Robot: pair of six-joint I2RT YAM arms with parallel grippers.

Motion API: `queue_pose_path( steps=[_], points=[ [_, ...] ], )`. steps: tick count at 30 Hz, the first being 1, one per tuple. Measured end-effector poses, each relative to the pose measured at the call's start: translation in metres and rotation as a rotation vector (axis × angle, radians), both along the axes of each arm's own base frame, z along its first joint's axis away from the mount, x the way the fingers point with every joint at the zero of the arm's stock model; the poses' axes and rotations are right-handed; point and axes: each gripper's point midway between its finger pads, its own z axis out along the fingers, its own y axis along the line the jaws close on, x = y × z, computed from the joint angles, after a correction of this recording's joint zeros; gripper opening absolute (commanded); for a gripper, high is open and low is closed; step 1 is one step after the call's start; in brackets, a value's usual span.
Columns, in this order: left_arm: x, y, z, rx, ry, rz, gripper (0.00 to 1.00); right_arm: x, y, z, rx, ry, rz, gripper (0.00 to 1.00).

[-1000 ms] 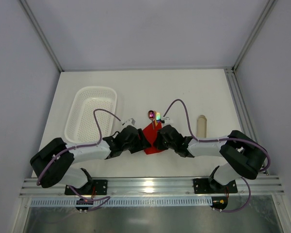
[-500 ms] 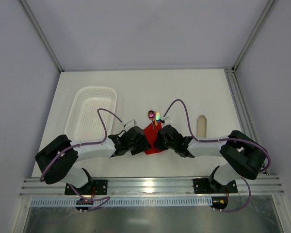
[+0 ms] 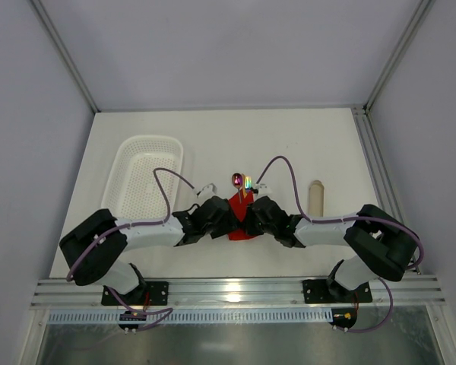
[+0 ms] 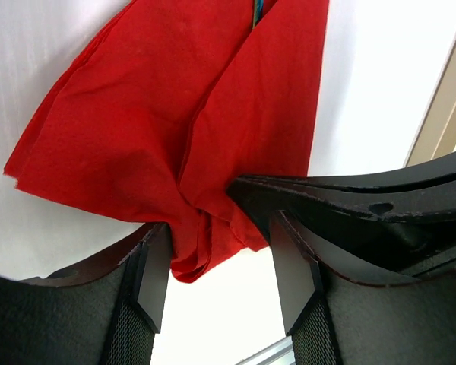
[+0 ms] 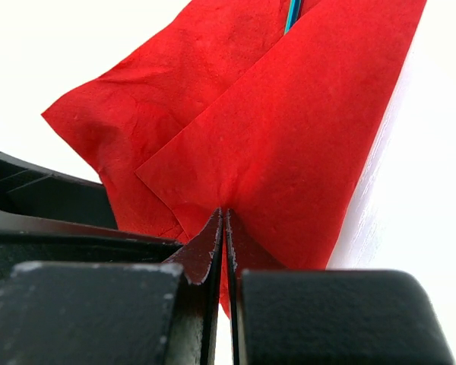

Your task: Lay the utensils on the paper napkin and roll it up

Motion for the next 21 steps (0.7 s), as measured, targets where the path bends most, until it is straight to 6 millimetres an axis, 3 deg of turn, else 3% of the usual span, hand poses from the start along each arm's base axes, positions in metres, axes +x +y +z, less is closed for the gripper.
queue_pose_path(
  steps=[21],
  points=[
    [0.007,0.004,0.016,-0.036,-0.109,0.046,0.54,-0.001,0.001,0.0,0.006,0.002,0.007,0.04]
  ],
)
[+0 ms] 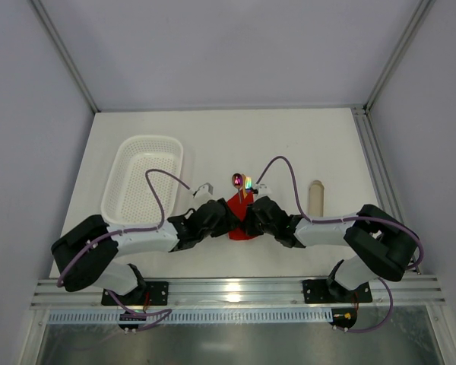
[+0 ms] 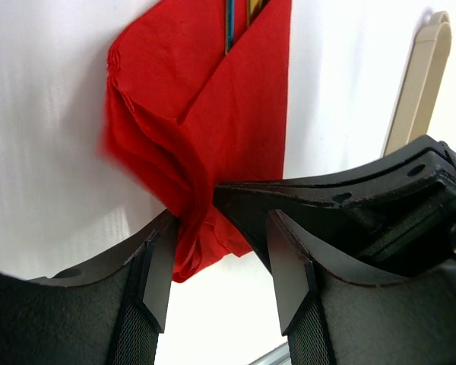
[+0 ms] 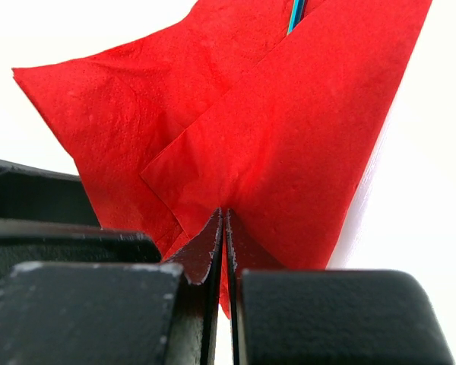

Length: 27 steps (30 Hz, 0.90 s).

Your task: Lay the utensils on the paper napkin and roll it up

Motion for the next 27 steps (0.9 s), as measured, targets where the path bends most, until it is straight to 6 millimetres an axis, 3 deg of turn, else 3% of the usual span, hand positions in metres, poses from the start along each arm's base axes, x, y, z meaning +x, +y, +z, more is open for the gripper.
queue_pose_path(
  steps=[10,27],
  points=[
    [-0.004,-0.004,0.0,0.014,-0.046,-0.054,0.53,0.0,0.0,0.0,0.002,-0.002,0.0,0.04],
    [-0.001,0.014,0.007,0.069,-0.114,-0.05,0.53,-0.001,-0.001,0.0,0.006,-0.004,0.0,0.04]
  ],
)
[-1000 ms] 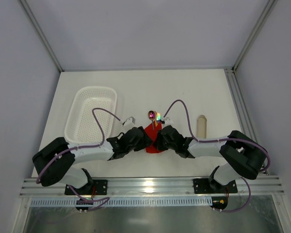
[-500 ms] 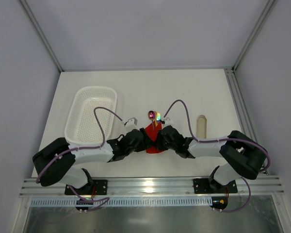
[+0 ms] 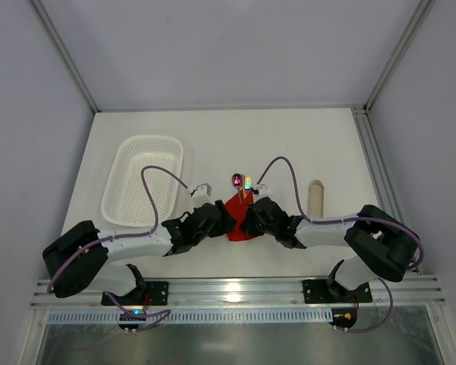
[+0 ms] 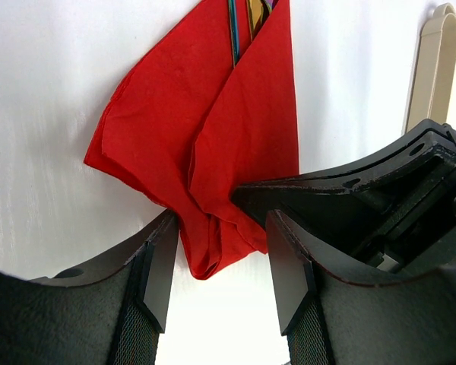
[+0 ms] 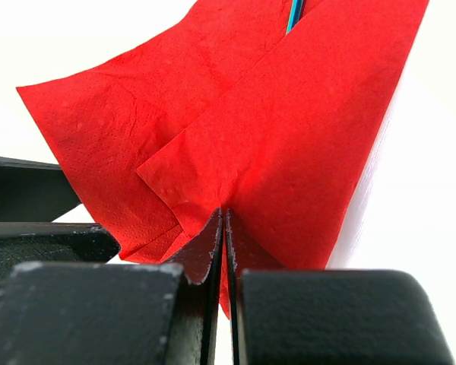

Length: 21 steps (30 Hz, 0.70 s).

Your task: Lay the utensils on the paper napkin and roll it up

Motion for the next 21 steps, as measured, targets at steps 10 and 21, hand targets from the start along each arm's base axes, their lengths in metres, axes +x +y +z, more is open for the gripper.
queue_pose_path(
  steps=[10,21],
  points=[
    [0.0002,0.0005,-0.0051,0.03,-0.003,-0.015,0.5,-0.0003,-0.0002,0.0004,0.002,0.001,-0.001,0.04],
    [0.0068,-0.0084,-0.0082,0.077,-0.003,-0.036,0.37,-0.0016,-0.0011,0.0003,0.004,0.002,0.001,0.04]
  ],
)
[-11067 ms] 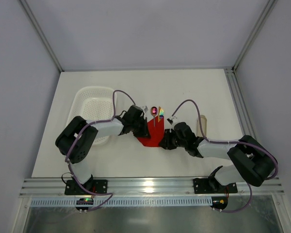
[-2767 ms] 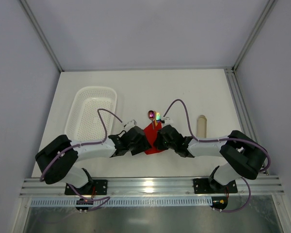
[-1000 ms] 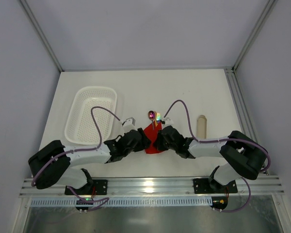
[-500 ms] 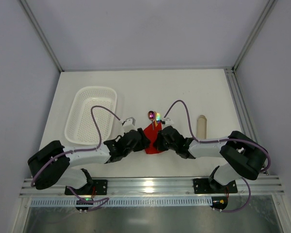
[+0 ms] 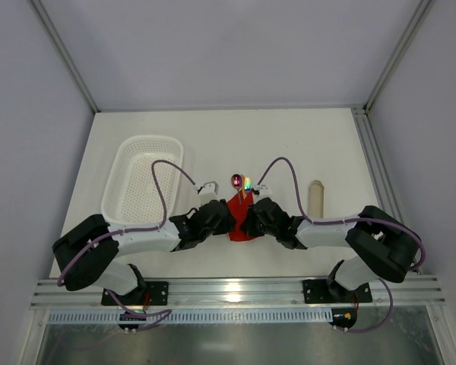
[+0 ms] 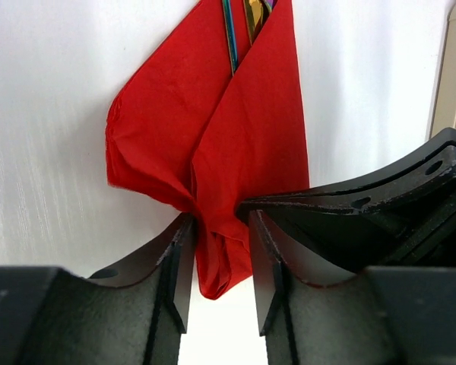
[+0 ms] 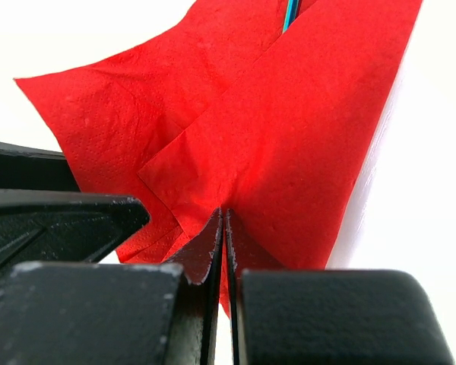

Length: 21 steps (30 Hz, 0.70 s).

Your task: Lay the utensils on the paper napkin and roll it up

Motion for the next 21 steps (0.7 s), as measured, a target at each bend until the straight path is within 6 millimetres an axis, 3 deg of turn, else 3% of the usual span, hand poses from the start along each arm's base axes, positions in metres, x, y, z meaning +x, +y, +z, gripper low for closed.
queue_pose_path(
  steps=[11,21],
  points=[
    [0.006,-0.008,0.014,0.018,-0.023,-0.027,0.02,-0.001,-0.001,0.0,0.001,0.0,0.001,0.04],
    [0.001,-0.019,0.015,0.029,-0.04,-0.133,0.0,-0.001,0.0,0.0,0.032,-0.018,0.0,0.04]
  ],
)
